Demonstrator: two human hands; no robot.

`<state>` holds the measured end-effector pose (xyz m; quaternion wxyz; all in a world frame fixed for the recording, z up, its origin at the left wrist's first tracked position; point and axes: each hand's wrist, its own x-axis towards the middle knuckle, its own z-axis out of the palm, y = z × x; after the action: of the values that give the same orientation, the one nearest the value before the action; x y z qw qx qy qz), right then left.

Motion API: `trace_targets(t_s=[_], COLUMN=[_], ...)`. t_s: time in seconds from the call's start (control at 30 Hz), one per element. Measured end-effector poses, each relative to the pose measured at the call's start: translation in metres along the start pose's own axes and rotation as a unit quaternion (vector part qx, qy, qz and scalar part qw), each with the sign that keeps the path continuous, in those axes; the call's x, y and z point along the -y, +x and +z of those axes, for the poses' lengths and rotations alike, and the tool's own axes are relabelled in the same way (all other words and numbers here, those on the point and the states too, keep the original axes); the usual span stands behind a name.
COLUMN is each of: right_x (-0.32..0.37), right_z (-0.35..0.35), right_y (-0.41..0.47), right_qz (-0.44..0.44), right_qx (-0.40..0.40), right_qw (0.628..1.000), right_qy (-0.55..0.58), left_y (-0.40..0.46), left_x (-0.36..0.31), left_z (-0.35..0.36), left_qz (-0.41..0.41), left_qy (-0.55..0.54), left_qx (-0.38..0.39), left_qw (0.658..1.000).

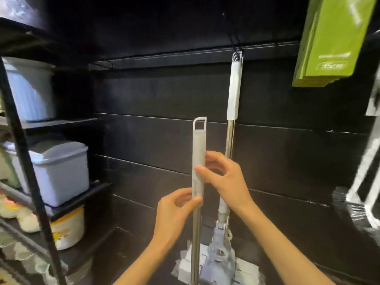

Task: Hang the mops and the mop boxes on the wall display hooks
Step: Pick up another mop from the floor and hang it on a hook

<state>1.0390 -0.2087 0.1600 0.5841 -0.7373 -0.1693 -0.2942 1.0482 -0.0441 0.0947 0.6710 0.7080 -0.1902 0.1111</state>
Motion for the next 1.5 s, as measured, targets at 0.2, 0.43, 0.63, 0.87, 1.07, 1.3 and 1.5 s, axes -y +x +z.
trace_targets(t_s=[0.2, 0.43, 0.63, 0.87, 1.07, 1.3, 1.5], right_x=[0.018, 0.041, 0.061, 0.088, 0.102, 0.088, 0.060], right_z=[0.007, 0.002, -0.010, -0.019, -0.031, -0.046, -0.058], right_y=[0.061, 0.103, 0.125, 0.144, 0.156, 0.173, 0.188], right_qz=[-0.028, -0.072, -0.114, -0.187, -0.216, -0.192, -0.153], right_qx=[-0.094, -0.160, -0.179, -0.191, -0.202, -0.204, -0.200], right_qw=[0.993, 0.979, 0.969, 0.956, 0.947, 0.949, 0.957], right_qy=[-0.062, -0.100, -0.130, -0.121, -0.126, -0.142, -0.145], left_y=[0.082, 0.131, 0.148, 0.158, 0.168, 0.185, 0.200], left_x=[-0.015, -0.044, -0.067, -0.102, -0.117, -0.113, -0.095], left_z=[-0.003, 0.000, 0.006, 0.011, 0.022, 0.041, 0.058], left_qz=[0.035, 0.092, 0.125, 0.166, 0.192, 0.172, 0.127], left_qy=[-0.049, -0.083, -0.104, -0.151, -0.182, -0.190, -0.184], left_qx=[0.068, 0.107, 0.114, 0.131, 0.157, 0.158, 0.151], left_qw=[0.996, 0.987, 0.980, 0.966, 0.952, 0.954, 0.963])
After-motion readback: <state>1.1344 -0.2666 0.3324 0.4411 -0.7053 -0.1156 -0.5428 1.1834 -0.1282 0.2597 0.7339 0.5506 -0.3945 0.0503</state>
